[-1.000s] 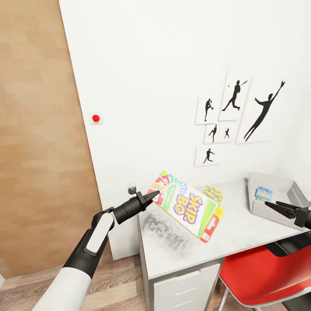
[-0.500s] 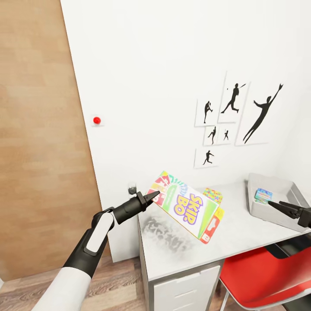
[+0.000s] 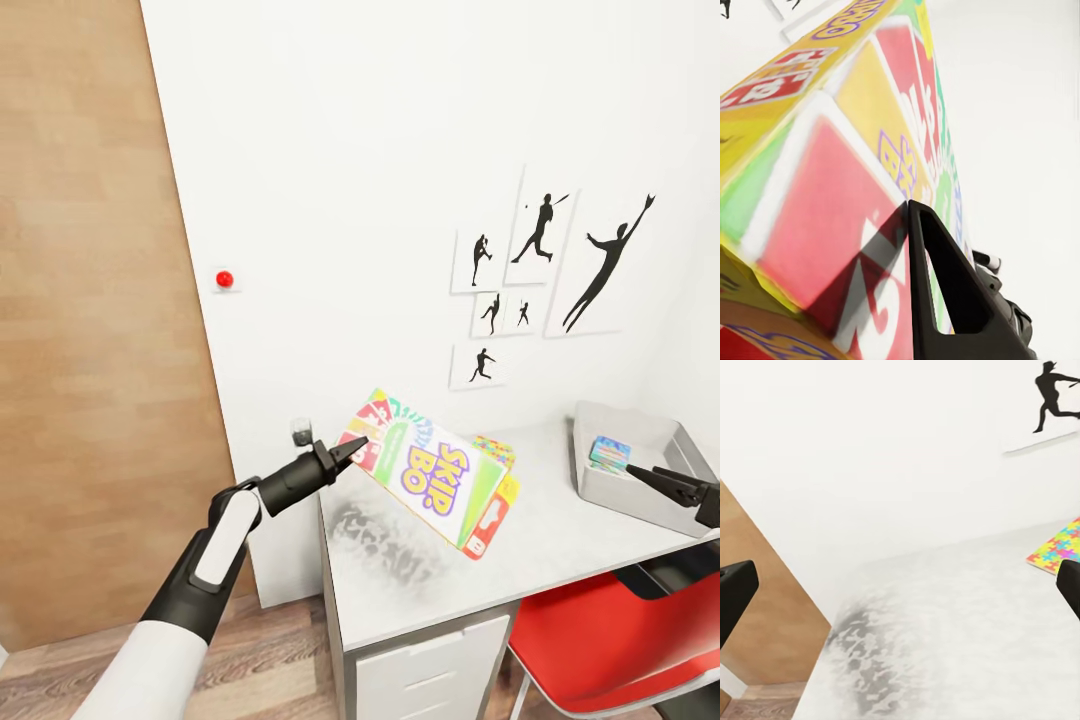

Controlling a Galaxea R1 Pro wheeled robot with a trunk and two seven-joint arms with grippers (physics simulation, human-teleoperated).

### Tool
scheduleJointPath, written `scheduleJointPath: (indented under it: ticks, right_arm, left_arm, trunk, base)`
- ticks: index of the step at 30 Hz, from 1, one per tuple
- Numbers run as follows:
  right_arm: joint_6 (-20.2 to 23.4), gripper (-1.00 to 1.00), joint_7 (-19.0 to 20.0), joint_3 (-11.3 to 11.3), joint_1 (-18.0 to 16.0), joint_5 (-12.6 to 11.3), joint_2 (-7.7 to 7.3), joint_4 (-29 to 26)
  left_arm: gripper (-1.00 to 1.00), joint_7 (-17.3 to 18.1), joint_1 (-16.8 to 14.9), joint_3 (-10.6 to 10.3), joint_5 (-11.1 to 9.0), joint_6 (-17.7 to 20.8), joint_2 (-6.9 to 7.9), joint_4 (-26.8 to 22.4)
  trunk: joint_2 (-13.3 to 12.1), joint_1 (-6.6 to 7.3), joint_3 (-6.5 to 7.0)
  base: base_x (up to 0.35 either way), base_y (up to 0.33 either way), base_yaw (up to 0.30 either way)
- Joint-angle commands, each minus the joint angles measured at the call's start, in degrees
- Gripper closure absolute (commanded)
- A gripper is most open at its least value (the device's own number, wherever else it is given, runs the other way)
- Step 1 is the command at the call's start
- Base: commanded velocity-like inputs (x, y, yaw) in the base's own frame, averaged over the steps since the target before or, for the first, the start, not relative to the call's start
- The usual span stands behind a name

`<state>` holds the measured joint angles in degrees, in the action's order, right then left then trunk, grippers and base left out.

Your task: Put all the toys in the child's room - the three board games (two on the bed and one on the table), the two jigsaw puzzles on the table, and the tennis ball on the table - inside the toy box on the table in the child's room.

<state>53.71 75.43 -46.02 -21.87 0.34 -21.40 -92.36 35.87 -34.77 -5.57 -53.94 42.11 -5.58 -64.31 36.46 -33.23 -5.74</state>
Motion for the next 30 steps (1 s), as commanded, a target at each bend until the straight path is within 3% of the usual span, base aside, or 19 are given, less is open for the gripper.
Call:
scheduleJointPath:
  ticks: [1, 10, 19, 30]
  right_arm:
    - [0.5, -1.00, 0.2, 0.0, -0.1, 0.0, 0.09, 0.0]
    - [0.6, -1.00, 0.3, 0.2, -0.1, 0.1, 0.90, -0.1]
    - [0.8, -1.00, 0.2, 2.8, -0.1, 0.5, 1.21, -0.1]
    - [0.8, -1.00, 0.2, 3.5, -0.1, 0.5, 1.26, -0.1]
  left_arm:
    - [1.00, 0.0, 0.0, 0.0, -0.1, 0.3, 0.00, -0.5]
    - [1.00, -0.1, 0.4, 0.0, 0.1, 0.2, 0.11, -1.9]
    - [1.00, -0.2, 0.5, 0.1, 0.3, 0.2, 0.37, -2.3]
    - [1.00, -0.3, 0.6, 0.1, 0.2, 0.2, 0.47, -2.4]
  trunk:
    - [0.1, -0.02, -0.11]
    - [0.1, -0.02, 0.03]
    - [0.1, -0.02, 0.69]
    - [0.1, -0.02, 1.67]
  base:
    - [0.000, 0.000, 0.000]
    - [0.000, 0.000, 0.000]
    - [0.000, 0.000, 0.000]
    - [0.000, 0.000, -0.013]
